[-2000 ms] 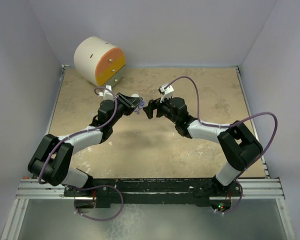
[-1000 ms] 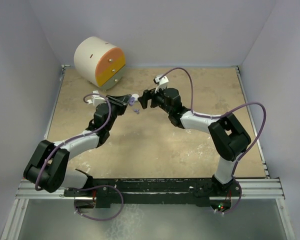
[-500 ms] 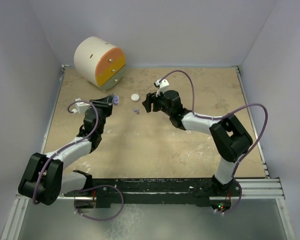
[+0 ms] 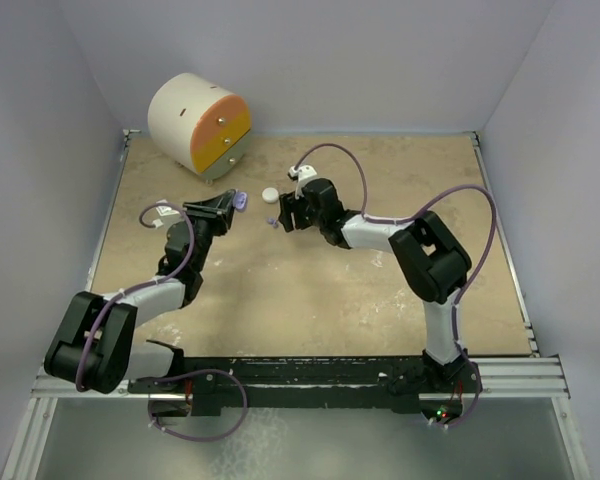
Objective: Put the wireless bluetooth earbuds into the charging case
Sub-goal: Adjust the earbud at the center of the board.
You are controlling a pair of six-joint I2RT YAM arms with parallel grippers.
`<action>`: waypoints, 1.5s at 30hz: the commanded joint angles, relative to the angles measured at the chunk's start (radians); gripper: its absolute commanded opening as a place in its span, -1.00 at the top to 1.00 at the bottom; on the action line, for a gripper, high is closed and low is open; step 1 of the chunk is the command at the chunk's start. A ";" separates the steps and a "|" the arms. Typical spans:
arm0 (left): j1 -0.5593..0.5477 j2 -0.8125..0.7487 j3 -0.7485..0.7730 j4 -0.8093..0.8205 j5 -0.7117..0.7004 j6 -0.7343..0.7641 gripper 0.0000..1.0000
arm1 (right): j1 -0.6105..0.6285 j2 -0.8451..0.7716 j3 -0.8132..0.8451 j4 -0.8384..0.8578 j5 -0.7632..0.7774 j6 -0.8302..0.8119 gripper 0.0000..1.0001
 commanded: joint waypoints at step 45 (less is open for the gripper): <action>0.082 -0.044 -0.015 0.058 0.095 -0.034 1.00 | 0.067 0.175 0.204 -0.100 0.065 -0.096 -0.18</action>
